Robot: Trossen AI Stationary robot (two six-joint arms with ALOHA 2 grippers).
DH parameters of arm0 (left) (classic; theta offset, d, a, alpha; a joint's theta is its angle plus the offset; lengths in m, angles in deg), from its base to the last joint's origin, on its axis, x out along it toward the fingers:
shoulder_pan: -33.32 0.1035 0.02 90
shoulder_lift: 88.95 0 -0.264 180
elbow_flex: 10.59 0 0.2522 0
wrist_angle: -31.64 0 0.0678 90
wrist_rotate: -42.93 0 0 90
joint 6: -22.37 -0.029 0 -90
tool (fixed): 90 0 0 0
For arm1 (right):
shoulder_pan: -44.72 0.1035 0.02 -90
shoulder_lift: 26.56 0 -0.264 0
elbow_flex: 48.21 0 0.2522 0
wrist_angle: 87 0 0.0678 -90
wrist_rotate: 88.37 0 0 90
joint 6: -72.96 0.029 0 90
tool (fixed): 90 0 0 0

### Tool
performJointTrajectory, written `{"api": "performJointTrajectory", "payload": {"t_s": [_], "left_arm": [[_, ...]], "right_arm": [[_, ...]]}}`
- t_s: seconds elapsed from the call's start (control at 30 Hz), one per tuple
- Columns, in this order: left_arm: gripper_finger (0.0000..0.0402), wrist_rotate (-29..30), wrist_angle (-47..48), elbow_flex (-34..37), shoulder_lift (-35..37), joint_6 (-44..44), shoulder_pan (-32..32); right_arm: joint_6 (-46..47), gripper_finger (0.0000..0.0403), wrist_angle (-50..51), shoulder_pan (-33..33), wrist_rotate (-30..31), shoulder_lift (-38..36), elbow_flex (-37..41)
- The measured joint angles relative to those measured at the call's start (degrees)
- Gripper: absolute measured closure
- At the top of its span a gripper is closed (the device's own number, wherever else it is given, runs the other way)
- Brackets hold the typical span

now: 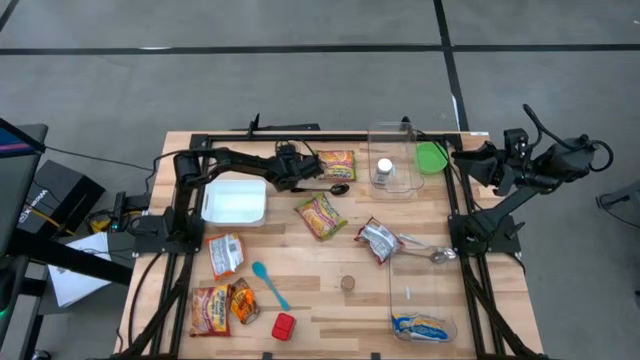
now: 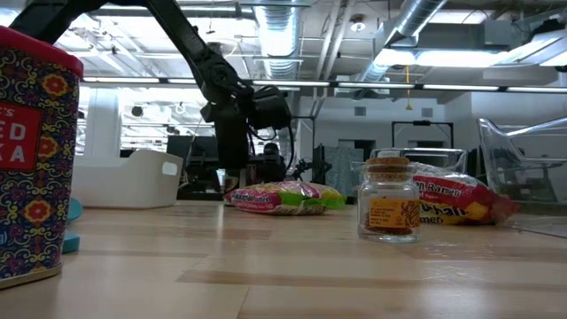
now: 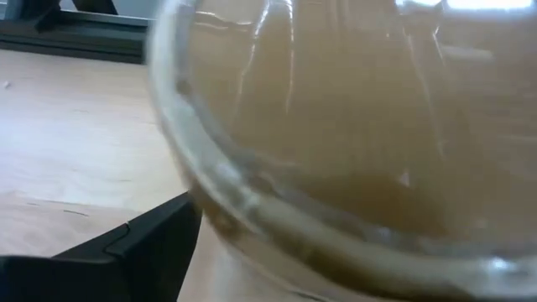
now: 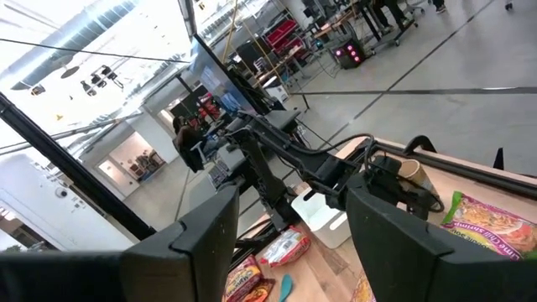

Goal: Pick & Place Food Item
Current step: Put the gold seasoning bottle into the top transparent bin

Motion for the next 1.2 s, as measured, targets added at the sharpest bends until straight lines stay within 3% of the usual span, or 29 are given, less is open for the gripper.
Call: {"api": "performJointTrajectory", "payload": {"t_s": [0.27,0.63,0.83,0.97,1.1,1.2], "left_arm": [[0.0132,-0.4,-0.9,0.0,-1.1,0.0,-0.1],[0.0132,0.7,-2.3,0.0,-0.3,-6.9,-1.9],[0.0132,-2.1,-3.8,0.0,4.9,-24.9,-4.6],[0.0132,-5.4,-8.0,0.0,11.0,-45.0,-7.5],[0.0132,-17.7,-12.5,0.0,17.8,-62.6,-9.5],[0.0132,-27.6,-12.6,0.0,22.2,-68.6,-10.0]], "right_arm": [[-0.3,0.0187,0.0,0.0,0.0,0.0,0.0],[-0.7,0.0187,0.0,0.0,0.0,0.0,0.0],[-4.0,0.0187,-0.2,0.0,0.0,0.0,0.0],[-7.0,0.0187,-0.4,0.0,0.0,0.1,0.0],[-15.7,0.0187,-0.2,0.0,0.0,1.8,0.0],[-25.0,0.0187,0.0,0.0,-0.2,4.1,0.0]]}}
